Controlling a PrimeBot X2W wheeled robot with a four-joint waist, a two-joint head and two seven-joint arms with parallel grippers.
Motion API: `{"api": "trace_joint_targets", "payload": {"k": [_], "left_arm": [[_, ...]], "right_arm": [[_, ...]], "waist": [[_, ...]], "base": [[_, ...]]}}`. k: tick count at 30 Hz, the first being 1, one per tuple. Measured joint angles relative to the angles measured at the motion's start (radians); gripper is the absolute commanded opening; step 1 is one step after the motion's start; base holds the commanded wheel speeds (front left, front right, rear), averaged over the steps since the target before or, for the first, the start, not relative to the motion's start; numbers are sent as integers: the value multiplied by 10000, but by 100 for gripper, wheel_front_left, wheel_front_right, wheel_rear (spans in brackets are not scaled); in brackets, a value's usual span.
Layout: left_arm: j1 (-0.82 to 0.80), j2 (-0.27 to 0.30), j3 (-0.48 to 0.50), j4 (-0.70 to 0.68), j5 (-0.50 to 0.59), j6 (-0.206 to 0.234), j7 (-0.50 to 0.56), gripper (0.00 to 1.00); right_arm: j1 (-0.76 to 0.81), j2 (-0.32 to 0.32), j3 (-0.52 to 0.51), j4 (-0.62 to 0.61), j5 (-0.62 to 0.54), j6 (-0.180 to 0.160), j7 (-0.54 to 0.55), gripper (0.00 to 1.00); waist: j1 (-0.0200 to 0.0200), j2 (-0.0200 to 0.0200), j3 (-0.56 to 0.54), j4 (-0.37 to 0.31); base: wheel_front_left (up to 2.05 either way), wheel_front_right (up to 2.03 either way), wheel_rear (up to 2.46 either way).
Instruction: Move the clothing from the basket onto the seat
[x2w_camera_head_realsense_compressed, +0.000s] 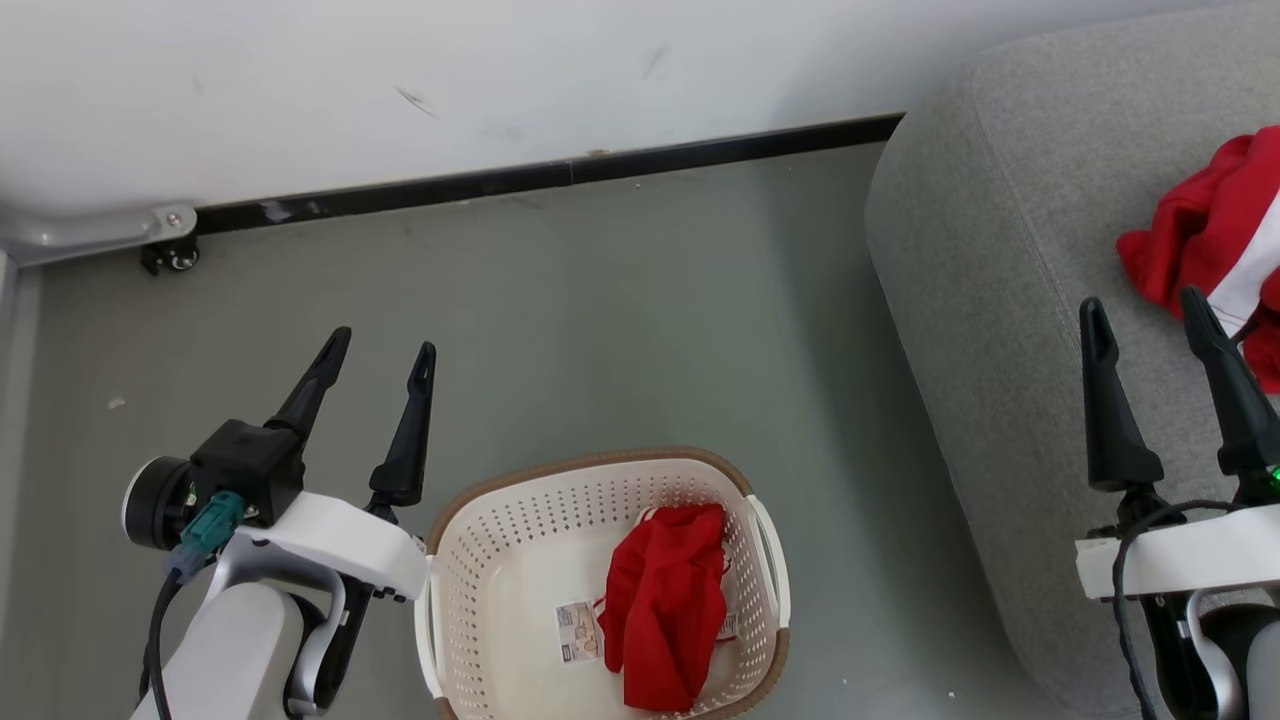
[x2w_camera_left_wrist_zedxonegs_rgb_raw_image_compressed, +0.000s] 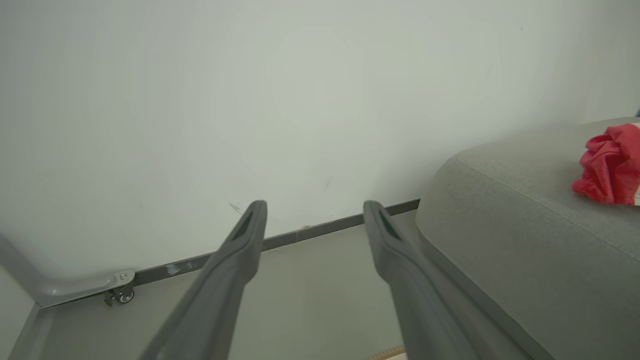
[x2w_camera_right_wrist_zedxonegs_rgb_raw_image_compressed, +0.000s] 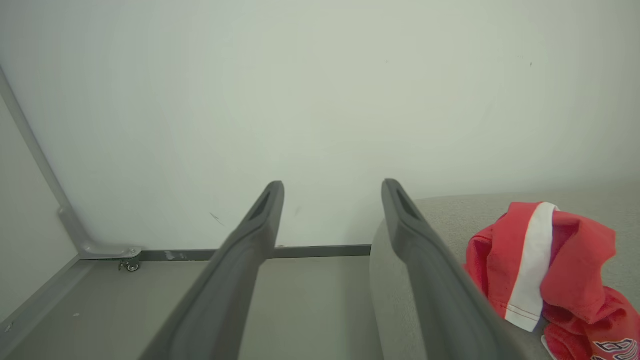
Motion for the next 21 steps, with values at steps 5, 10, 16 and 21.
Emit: {"api": "trace_joint_targets", "payload": {"k": [5,10,16,21], "left_arm": [[-241,-29,-81,178,2,-90,48,100],[-461,-171,-284,399,75,-222,86,100],[-715,-268,-443,692,257,-255,123,100],[-865,-360,-527,928,267,-263,121,100]], "right_arm": [[-164,-2,63,-140,0,0,0,100],[-255,-2,98,-234,-10,0,-4,100],[-534,-4,184,-301,-15,0,-17,100],[-582,-4,217,-339,-13,0,-33,100]], "waist": [[0,0,289,-102],[0,0,591,-195],[0,0,944,-301],[0,0,1233,-376]], "base": [[0,0,0],[0,0,0],[0,0,0],[0,0,0]]}}
